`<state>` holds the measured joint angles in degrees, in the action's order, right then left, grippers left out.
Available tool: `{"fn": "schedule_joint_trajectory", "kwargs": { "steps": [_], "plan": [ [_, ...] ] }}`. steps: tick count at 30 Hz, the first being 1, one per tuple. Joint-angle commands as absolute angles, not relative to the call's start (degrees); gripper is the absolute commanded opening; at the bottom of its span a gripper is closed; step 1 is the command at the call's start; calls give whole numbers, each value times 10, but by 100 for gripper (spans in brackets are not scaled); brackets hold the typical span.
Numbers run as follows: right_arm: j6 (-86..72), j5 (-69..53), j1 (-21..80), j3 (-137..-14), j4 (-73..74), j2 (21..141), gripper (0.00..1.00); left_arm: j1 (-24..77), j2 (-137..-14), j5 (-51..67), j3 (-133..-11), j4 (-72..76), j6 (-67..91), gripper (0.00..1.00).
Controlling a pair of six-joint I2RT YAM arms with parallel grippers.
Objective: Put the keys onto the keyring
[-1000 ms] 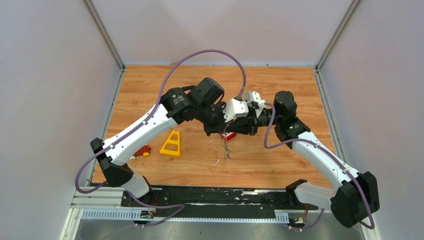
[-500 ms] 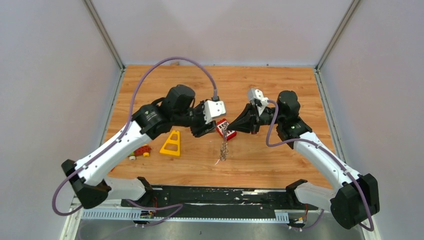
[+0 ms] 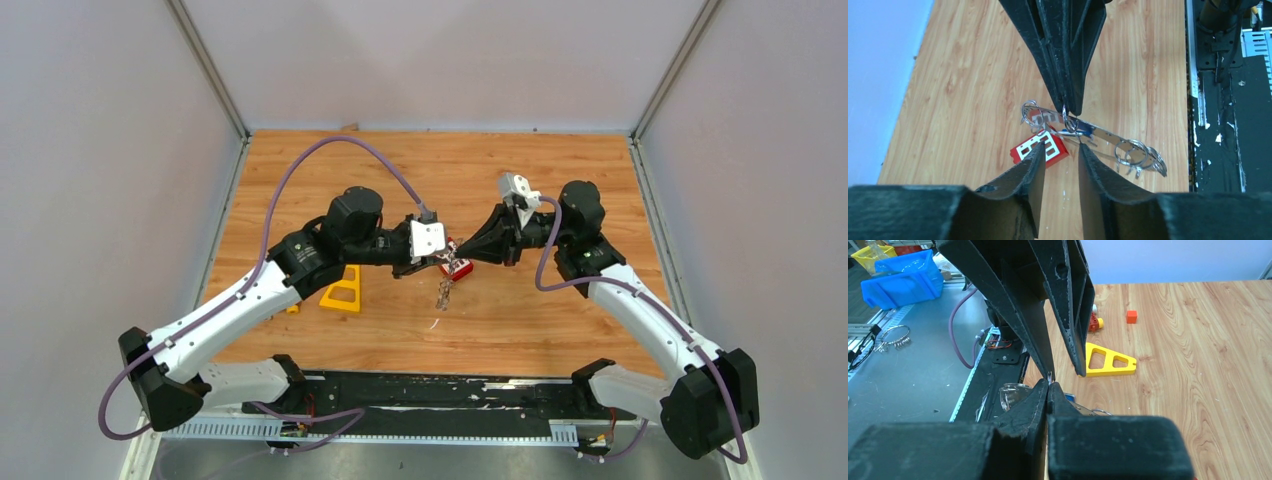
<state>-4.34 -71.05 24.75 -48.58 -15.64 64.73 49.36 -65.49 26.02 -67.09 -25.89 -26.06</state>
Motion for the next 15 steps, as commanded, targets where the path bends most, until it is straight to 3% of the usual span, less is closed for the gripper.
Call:
{"fn": "schedule_joint_trajectory", "kwargs": {
  "steps": [1,8,15],
  "plan": [
    [-51,-722,242,-496,-189,636,0,494,-667,293,-676,-220,-254,34],
    [-50,-720,240,-495,-186,637,0,494,-672,323,-676,-220,-240,24],
    [-43,-719,238,-496,-181,639,0,494,-666,323,-671,-229,-249,23]
  ]
}}
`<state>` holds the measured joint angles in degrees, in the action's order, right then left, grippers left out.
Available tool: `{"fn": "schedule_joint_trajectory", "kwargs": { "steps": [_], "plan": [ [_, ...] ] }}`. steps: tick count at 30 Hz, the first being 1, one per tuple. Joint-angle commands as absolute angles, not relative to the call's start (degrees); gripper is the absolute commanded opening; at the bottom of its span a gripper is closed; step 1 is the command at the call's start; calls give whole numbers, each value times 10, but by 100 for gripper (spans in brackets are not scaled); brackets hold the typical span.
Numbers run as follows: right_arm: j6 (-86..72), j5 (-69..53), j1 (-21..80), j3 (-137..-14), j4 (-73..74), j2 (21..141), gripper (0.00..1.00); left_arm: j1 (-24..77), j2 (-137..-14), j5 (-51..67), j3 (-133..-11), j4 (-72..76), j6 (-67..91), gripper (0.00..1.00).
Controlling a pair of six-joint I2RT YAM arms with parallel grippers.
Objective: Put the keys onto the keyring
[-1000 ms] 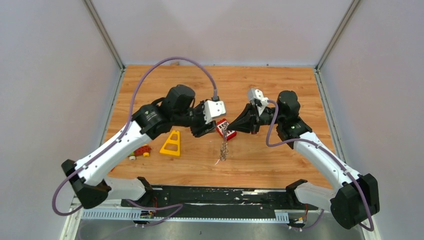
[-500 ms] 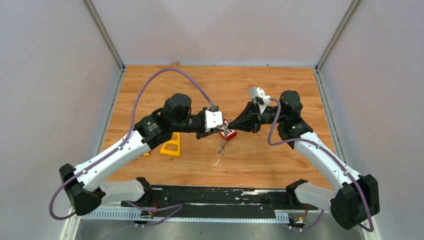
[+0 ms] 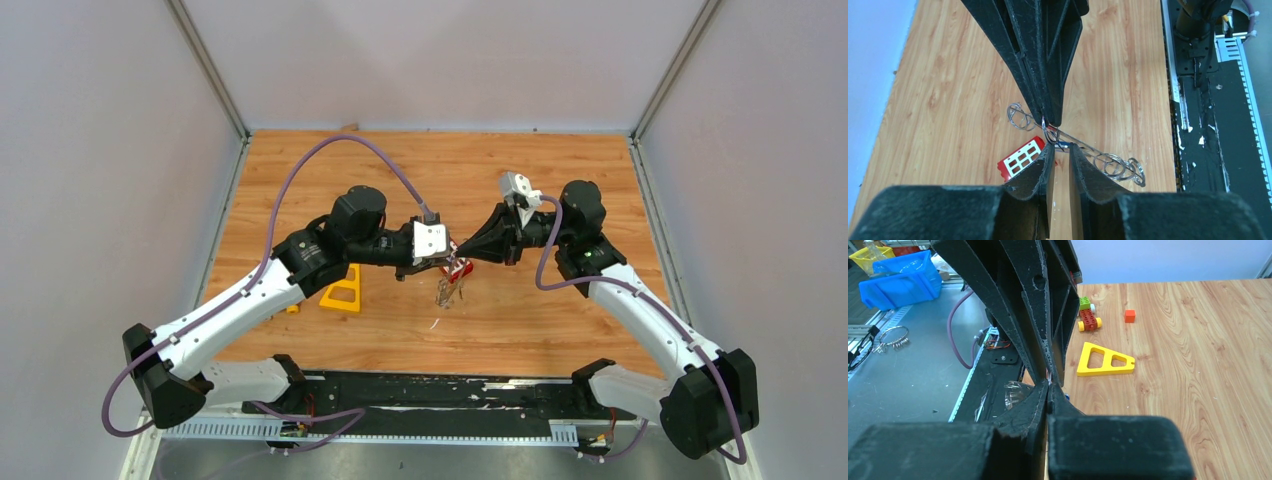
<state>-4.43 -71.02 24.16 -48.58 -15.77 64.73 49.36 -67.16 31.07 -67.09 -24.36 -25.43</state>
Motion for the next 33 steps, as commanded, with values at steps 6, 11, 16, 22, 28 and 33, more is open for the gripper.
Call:
{"fn": "schedule_joint_trajectory", "kwargs": {
  "steps": [6,11,16,22,28,33],
  "plan": [
    [-43,-719,237,-497,-180,642,0,494,-662,323,-665,-219,-249,19],
    [-43,-718,236,-497,-179,641,0,494,-669,325,-666,-223,-252,4],
    [-44,-710,236,-498,-178,639,0,494,-667,324,-658,-221,-256,1],
    [-49,-685,236,-494,-177,643,0,503,-679,318,-660,-215,-251,1],
    [-47,-675,236,-490,-177,648,0,528,-701,298,-682,-227,-260,3],
    [-35,-674,236,-488,-167,647,0,529,-702,275,-692,-232,-260,10]
  ]
}}
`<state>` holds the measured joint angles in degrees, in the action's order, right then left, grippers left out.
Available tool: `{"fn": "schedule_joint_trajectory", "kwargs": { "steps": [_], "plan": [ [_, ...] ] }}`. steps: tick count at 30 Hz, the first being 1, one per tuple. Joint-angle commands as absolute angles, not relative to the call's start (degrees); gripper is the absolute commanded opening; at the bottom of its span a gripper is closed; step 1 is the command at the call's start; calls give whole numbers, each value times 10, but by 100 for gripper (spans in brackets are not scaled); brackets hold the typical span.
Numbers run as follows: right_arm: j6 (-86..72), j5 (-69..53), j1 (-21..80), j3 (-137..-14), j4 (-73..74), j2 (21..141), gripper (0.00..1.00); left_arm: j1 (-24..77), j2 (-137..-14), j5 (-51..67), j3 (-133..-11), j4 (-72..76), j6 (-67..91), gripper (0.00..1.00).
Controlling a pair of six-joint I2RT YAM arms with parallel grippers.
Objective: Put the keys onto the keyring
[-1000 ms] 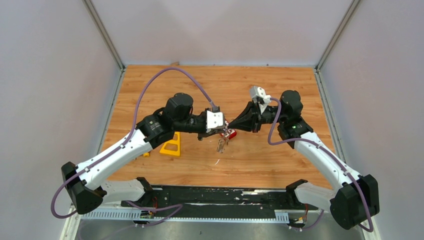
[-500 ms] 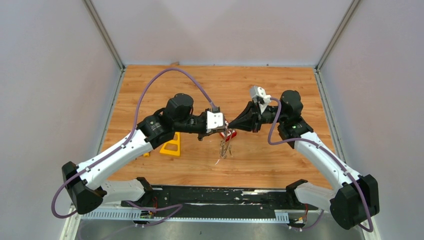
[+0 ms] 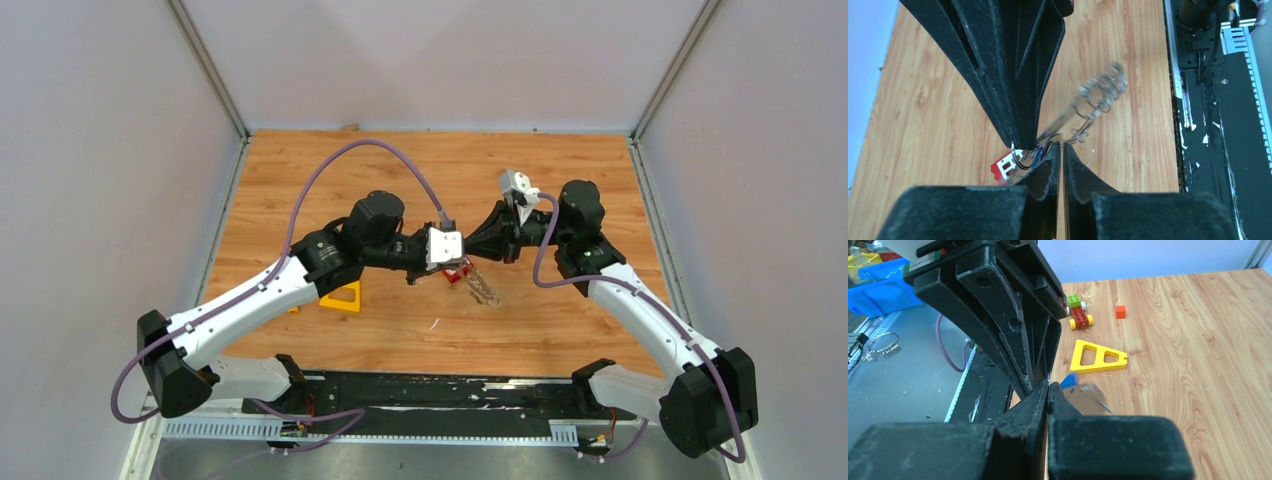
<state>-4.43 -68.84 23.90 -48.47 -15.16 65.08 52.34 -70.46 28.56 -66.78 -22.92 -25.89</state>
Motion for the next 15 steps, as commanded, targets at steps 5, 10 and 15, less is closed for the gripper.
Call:
{"fn": "schedule_joint_trajectory", "kwargs": {
  "steps": [5,10,15],
  "plan": [
    [-22,-674,236,-491,-153,641,0,529,-679,231,-689,-240,-269,26],
    [-13,-676,236,-493,-145,640,0,529,-651,195,-693,-271,-288,38],
    [-11,-684,236,-494,-146,642,0,529,-638,181,-691,-278,-285,46]
  ]
}}
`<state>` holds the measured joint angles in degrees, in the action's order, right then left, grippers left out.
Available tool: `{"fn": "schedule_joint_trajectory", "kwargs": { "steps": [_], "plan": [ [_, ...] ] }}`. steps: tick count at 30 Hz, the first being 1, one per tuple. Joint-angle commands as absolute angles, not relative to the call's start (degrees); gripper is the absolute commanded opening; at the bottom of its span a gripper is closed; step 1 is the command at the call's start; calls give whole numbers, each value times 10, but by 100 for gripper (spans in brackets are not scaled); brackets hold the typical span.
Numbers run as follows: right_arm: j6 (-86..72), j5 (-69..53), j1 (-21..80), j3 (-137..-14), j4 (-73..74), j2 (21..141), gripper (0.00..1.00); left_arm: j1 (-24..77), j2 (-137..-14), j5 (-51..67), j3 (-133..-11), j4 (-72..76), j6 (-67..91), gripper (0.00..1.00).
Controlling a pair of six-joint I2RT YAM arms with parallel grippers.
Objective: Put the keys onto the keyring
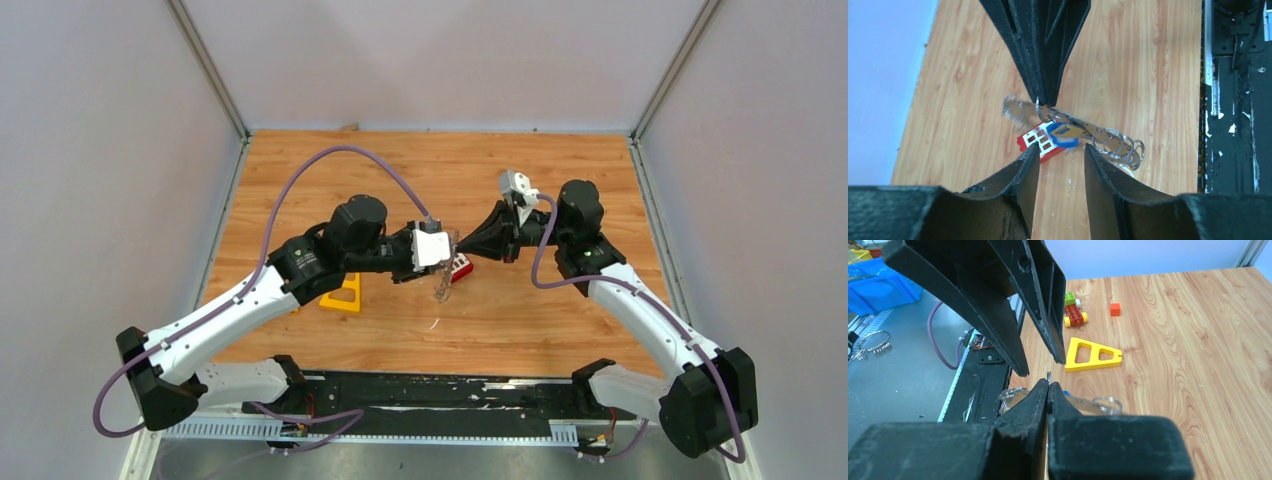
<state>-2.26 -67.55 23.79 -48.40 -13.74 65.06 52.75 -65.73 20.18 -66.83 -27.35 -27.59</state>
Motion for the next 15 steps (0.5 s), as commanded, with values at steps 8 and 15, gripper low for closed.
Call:
{"fn": "schedule_joint_trajectory", "kwargs": {
  "steps": [8,15],
  "plan": [
    [-2,-701,237,-492,-141,640,0,525,-650,181,-703,-245,-265,46],
    [14,-711,236,-491,-141,642,0,524,-683,228,-729,-240,-244,40]
  ]
}}
